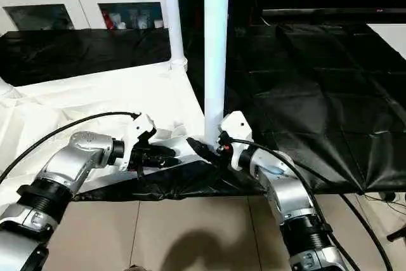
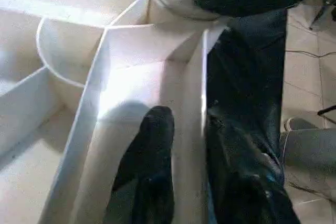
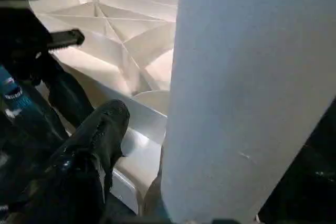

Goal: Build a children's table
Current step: Rotate leg to tighten

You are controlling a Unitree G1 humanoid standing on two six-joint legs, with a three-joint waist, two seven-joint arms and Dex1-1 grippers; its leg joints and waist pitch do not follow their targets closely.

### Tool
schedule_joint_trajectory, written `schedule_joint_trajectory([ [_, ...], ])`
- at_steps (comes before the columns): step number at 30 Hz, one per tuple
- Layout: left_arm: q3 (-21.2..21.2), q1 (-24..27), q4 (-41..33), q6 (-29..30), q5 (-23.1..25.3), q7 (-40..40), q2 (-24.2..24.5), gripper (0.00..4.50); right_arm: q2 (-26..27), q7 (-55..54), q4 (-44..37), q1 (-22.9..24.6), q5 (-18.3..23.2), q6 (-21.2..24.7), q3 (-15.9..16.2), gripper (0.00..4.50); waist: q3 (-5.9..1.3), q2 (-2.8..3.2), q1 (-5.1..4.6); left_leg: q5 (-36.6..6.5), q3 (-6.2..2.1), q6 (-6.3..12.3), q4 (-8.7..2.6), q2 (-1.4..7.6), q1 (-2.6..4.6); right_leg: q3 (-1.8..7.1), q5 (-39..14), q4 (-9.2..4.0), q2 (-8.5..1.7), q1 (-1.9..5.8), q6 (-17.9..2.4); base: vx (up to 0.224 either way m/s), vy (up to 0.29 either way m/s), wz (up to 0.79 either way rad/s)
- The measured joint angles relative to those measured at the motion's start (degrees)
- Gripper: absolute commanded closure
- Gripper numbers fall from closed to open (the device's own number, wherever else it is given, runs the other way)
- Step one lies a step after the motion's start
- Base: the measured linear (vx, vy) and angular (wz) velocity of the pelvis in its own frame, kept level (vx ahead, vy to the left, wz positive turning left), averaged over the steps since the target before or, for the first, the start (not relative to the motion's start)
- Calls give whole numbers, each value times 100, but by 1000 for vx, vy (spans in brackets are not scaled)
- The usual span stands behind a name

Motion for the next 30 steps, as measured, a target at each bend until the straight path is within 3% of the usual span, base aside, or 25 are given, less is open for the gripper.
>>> schedule_joint_trajectory([
  [6,46,6,97,-710,-185,-569,19,404,-192,291,0,23,63,29,2,77,0,-5,30,7,3,15,-1,-1,-4,2,0,-6,-1,0,0,0,0,0],
  [8,34,10,180,-938,-199,-803,14,420,-243,454,3,23,137,122,-2,43,0,-9,31,7,4,16,-1,-1,-4,1,0,-6,-1,0,0,0,0,0],
  [11,-59,13,380,-1133,-223,-1144,-10,445,-367,758,10,24,285,239,-2,29,1,-11,36,8,5,16,0,-1,-5,2,0,-4,-1,-2,0,0,0,0],
  [17,-398,-158,695,-1676,233,-971,109,450,-664,1141,76,22,233,185,63,4,-2,-23,32,14,6,25,2,0,-2,3,0,-1,-2,0,0,0,0,0],
  [22,-172,-160,656,-1354,103,-811,66,430,-732,1142,76,0,222,145,41,0,10,-43,22,20,8,31,2,1,0,4,14,1,-2,-1,-1,0,0,0],
  [26,69,-33,110,-787,-126,-729,217,400,-731,1185,66,0,229,140,40,0,22,-61,13,30,10,45,2,1,-3,5,15,0,-2,-3,-1,0,0,0],
  [30,300,-20,-101,-664,-153,-126,182,369,-726,1191,66,1,231,133,41,0,24,-65,21,29,14,48,3,-2,-9,9,15,-9,-3,-5,-1,0,0,0],
])
